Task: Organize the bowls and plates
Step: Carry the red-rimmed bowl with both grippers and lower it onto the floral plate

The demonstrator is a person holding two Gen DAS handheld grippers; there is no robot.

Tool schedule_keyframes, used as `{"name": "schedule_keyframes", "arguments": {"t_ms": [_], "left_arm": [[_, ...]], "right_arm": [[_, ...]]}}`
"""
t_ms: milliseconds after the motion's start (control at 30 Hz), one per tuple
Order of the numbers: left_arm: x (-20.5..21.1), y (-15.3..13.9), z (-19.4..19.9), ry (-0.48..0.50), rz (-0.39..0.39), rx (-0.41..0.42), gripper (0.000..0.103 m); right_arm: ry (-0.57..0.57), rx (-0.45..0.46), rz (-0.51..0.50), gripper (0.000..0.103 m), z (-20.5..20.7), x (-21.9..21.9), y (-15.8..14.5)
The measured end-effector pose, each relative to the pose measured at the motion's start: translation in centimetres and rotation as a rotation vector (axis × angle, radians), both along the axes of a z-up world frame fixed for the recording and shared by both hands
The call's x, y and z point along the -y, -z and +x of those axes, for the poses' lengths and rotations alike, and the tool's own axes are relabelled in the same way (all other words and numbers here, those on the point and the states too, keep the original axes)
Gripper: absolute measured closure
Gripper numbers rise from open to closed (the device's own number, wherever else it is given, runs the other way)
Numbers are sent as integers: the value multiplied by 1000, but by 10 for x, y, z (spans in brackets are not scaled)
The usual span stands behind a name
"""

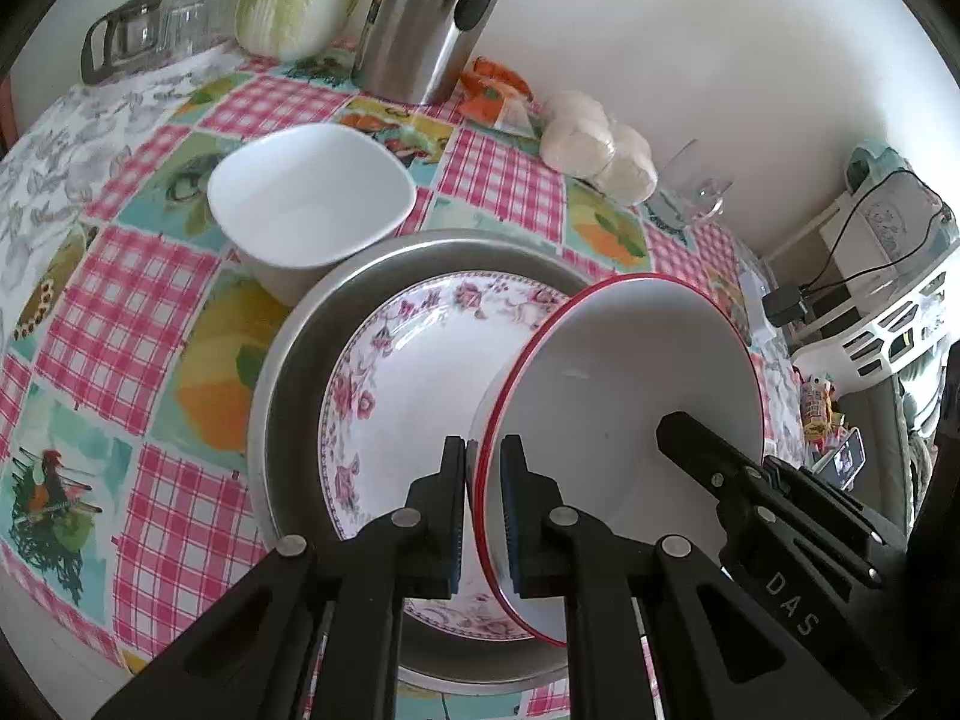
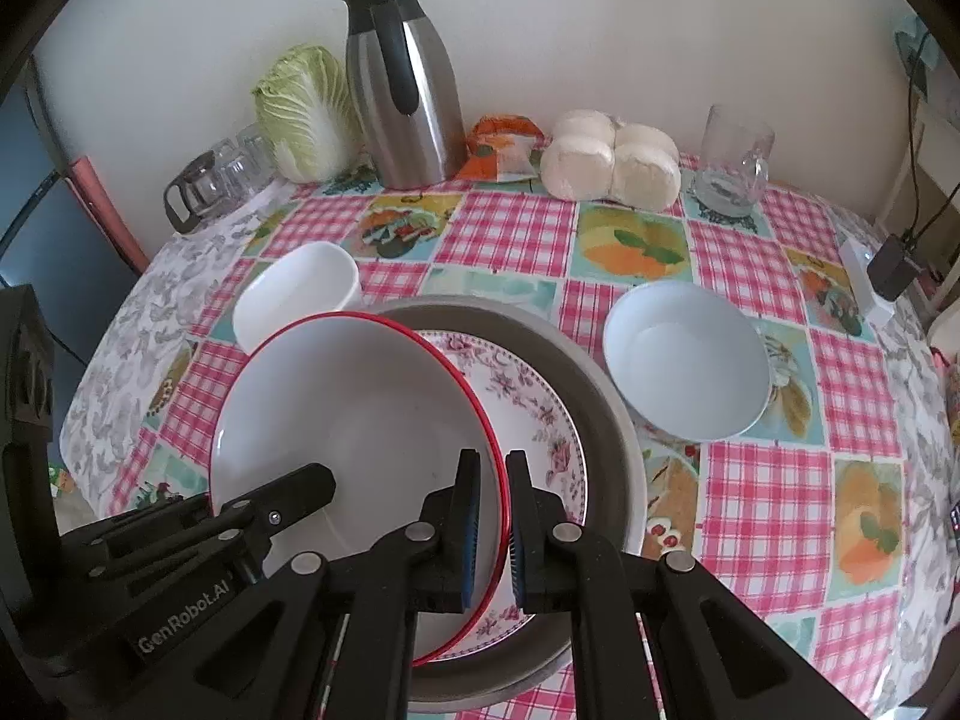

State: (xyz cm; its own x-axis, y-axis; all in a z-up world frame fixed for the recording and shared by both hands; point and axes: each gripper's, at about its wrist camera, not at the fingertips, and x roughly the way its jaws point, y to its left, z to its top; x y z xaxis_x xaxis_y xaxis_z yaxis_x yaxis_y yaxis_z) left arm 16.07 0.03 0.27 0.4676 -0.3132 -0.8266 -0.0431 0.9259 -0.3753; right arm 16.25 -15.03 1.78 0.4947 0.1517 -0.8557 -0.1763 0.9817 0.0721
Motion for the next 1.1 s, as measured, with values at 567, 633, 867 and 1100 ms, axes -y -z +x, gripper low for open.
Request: {"name": "schedule_keyframes", "arguments": {"t_ms": [567,633,867,1100], "left_arm": [[-10,11,8,3,1,-29,92],[-9,12,9,8,0,-34,92],[-4,15,11,12,13,-42,92],[-8,16,14,-3,12,-42,92]], "right_arm": [[94,-28,117,92,0,6,26],[98,-29,119,92,1,7,27],[119,-39,135,92,4,12,31],[125,-50,152,91,6,11,34]]}}
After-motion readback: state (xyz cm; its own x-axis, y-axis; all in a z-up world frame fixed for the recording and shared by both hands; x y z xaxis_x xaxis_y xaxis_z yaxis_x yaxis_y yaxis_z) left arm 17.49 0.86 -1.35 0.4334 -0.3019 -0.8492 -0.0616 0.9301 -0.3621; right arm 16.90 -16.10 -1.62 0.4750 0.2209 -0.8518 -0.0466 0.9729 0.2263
